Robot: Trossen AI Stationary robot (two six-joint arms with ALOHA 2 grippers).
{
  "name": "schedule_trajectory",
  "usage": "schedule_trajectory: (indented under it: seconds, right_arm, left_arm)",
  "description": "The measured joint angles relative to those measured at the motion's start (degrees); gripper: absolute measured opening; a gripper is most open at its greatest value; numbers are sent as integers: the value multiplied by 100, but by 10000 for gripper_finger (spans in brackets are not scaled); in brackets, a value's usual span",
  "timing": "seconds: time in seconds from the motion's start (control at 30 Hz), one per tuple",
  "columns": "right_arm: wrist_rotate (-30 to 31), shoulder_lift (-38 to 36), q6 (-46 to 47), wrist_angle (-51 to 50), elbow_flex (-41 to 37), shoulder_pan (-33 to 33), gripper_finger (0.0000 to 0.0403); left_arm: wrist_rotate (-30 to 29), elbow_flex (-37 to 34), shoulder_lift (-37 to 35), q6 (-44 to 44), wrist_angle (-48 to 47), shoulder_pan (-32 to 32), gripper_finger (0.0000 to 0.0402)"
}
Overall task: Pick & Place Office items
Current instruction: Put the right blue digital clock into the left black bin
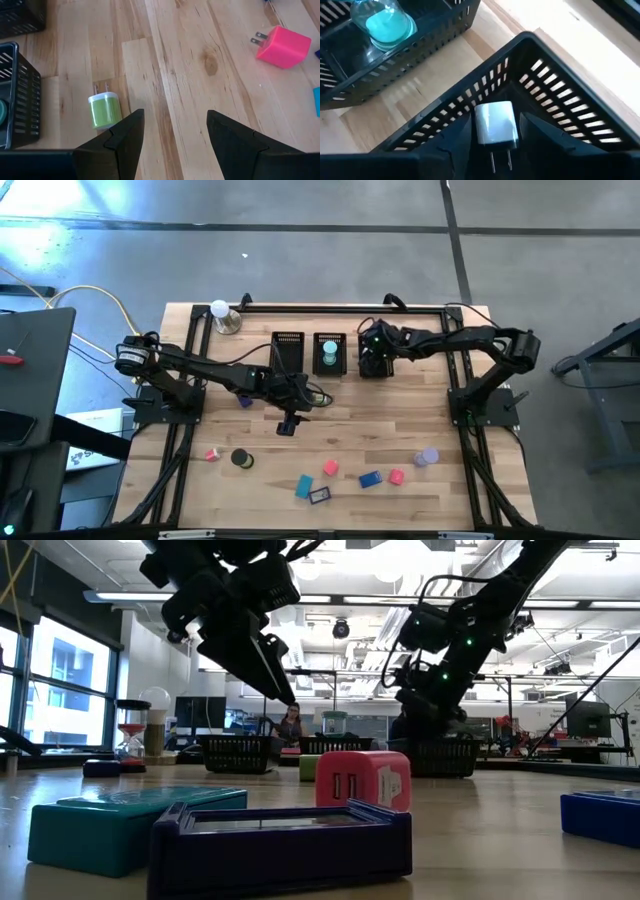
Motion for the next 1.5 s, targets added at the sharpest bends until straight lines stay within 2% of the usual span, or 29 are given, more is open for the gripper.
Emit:
schedule_trajectory:
  seconds: [0.2,0.57,0.8,0.97,1.2,1.4,1.5]
  right_arm:
    - [82,-227,-310,89,43,125,140]
    - [54,-1832,-729,-110,114,1064,104]
    - [-608,-2666,-709,-98,114,1638,100]
    - [-974,-2827,-729,-67,114,1923,100]
    - [-981,-2826,-713,30,114,2044,100]
    - [-1579,-2824,-750,172,111,2076,100]
    - [-1398,-2824,-934,303,111,2222,108]
  left_arm:
    - [2,0,0,-1,0,0,209]
    - [17,0,0,2,4,0,209]
    - [17,0,0,-28,4,0,209]
    - [17,0,0,-91,4,-1,209]
    - [15,0,0,-327,4,-4,209]
    - [15,0,0,-390,4,-7,209]
    - [15,0,0,-390,4,-7,209]
